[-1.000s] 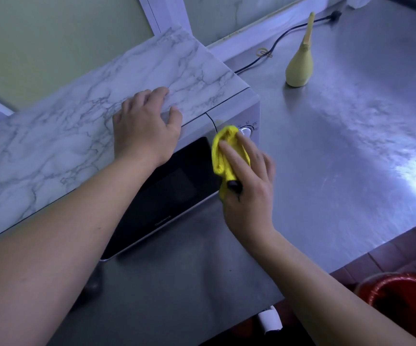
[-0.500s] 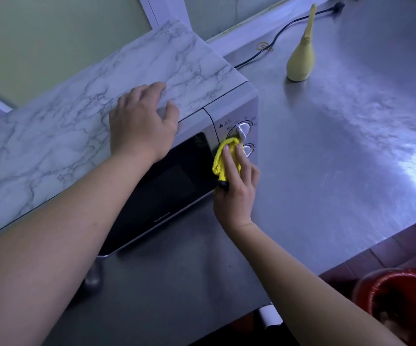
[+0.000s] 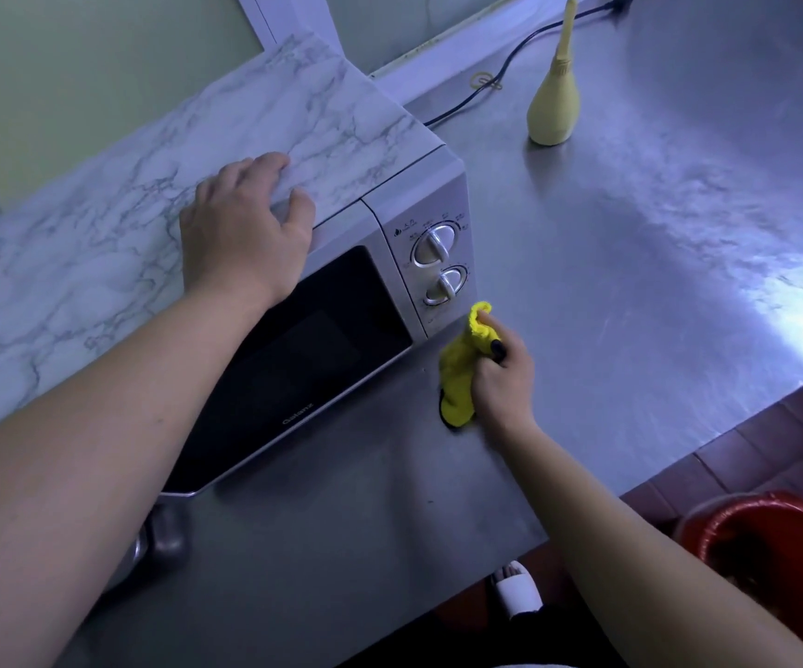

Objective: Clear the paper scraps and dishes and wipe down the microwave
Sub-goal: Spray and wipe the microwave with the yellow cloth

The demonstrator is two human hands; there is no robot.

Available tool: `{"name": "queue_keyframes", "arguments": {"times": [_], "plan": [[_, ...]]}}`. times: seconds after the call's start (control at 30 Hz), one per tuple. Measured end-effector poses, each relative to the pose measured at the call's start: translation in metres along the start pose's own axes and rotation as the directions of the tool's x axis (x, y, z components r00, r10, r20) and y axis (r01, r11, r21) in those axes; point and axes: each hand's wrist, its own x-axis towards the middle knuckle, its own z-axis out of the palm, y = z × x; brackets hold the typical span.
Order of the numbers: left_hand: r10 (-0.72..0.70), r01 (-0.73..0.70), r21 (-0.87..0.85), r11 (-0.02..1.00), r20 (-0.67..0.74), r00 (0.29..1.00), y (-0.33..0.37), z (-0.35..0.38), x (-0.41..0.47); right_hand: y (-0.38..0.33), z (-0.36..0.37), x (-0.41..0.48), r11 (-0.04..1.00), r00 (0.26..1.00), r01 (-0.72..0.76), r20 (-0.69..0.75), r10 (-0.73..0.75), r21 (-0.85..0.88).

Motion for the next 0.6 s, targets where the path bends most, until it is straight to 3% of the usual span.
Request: {"name": "queue_keyframes", "arguments": {"times": [0.1,0.2,0.3,0.43,0.6], "plan": [[0.002,-0.002,-0.004,1.000,-0.002,1.000,0.000,0.000,0.001,-0.027,-0.006,-0.003,0.948,0.946,0.316,-0.068,-0.317,-0.026],[0.002,-0.002,-0.003,1.000,0.000,1.000,0.001,0.000,0.001,-0.043,0.006,0.011,0.847,0.851,0.524,0.010,-0.525,-0.091],[-0.008,0.008,-0.001,1.000,-0.002,1.000,0.001,0.001,0.001,-0.032,0.015,0.016,0.873,0.879,0.475,0.011,-0.477,-0.112],[-0.014,0.014,0.002,1.000,-0.008,1.000,0.002,0.000,0.001,0.004,0.014,0.007,0.950,0.966,0.255,0.102,-0.240,-0.182],[-0.013,0.013,0.007,1.000,0.002,1.000,0.002,0.000,0.000,0.001,0.010,0.007,0.939,0.964,0.195,0.233,-0.130,-0.282]]}}
